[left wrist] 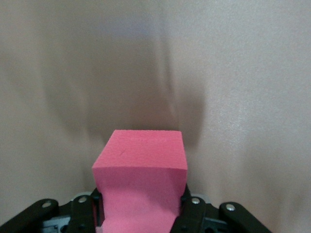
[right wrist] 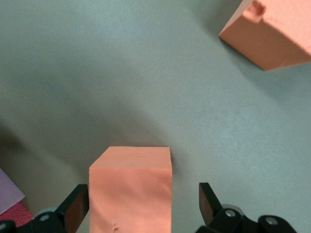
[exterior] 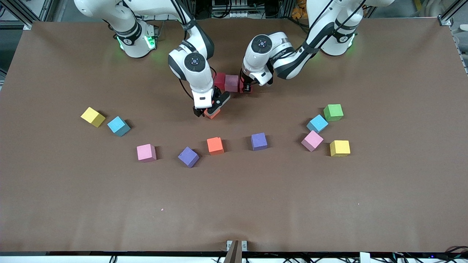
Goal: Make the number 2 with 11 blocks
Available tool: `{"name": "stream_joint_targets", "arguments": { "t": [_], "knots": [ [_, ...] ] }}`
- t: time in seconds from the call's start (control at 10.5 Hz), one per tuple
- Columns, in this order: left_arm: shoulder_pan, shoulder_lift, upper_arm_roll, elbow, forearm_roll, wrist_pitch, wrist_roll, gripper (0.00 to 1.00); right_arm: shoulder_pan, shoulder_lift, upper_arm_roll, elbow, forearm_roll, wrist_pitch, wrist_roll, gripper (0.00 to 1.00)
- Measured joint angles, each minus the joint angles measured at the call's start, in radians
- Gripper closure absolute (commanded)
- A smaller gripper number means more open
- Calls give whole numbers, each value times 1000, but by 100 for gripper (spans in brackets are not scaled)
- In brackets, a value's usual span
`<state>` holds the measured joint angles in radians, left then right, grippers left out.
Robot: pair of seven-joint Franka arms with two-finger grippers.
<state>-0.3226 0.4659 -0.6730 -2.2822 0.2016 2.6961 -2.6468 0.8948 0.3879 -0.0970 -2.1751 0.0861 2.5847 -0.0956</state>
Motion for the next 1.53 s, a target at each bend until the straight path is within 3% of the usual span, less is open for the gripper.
{"name": "stream_joint_targets", "arguments": {
  "t": [0.29,0.48,0.57,0.96,1.53],
  "knots": [
    [-44,4,39,10,20,5,-31,96,6,23,3,-1,17,25,3,0],
    [-47,4,43,13,20,5,-32,96,2,29,0,-1,18,28,4,62],
    [-48,4,44,13,20,5,-32,96,-8,31,-1,-1,19,28,5,68],
    [-62,4,52,16,27,5,-50,96,-30,32,-4,9,38,24,7,68],
    [-69,4,55,18,28,5,-50,93,-82,20,-10,166,49,-201,8,67]
  ]
}}
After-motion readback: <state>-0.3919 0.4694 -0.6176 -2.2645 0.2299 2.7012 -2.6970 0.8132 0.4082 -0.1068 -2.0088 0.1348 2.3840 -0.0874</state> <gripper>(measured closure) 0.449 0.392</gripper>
